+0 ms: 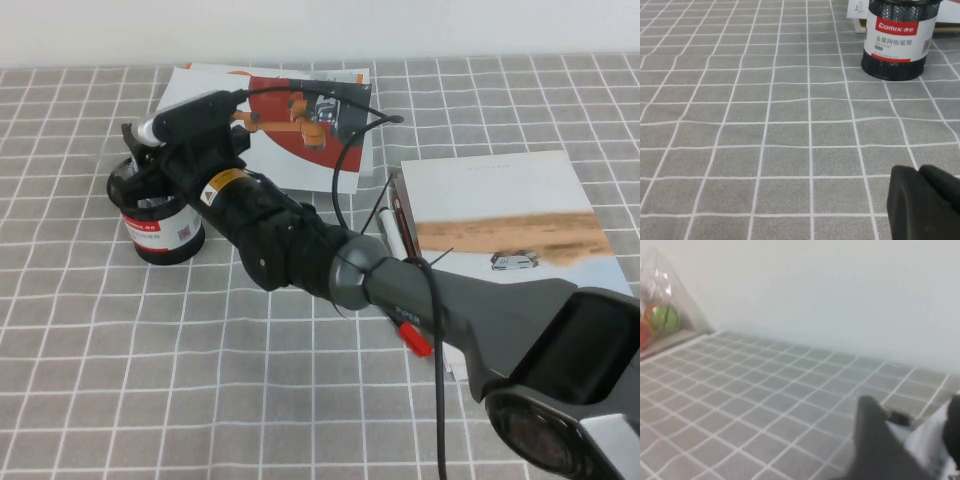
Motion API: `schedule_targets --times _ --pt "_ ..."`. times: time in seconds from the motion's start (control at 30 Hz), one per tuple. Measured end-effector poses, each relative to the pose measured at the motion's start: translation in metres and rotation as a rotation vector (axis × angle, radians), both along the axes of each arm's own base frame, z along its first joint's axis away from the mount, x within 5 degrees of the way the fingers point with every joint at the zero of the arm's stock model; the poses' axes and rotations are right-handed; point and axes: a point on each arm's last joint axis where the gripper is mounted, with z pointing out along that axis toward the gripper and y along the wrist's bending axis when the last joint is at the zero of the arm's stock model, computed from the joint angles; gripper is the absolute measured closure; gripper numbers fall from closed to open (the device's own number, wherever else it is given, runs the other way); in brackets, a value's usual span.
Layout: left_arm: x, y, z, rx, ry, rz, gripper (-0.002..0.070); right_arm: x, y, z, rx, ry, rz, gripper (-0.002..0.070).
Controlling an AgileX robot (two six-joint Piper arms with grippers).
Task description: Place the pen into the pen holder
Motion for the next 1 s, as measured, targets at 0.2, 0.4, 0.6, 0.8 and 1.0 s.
schedule_targets --times 0.2,0.4,0.6,0.8,1.0 --pt "0.000 0.000 0.000 0.000 0.000 0.000 0.0678 -0.002 0.000 0.007 -0.036 0.039 0.018 0.0339" --pt "0.000 0.000 0.000 0.000 0.000 0.000 0.0678 -0.018 -0.009 0.058 -0.126 0.143 0.083 0.0608" --pt "0.000 0.000 0.000 0.000 0.000 0.000 0.0678 -0.051 -0.040 0.103 -0.137 0.190 0.097 0.0682" --pt "0.000 0.000 0.000 0.000 0.000 0.000 0.0678 -0.101 -0.099 0.119 -0.187 0.223 0.089 0.0688" --pt "0.000 0.000 0.000 0.000 0.000 0.000 0.0678 -0.153 -0.160 0.144 -0.233 0.249 0.102 0.0688"
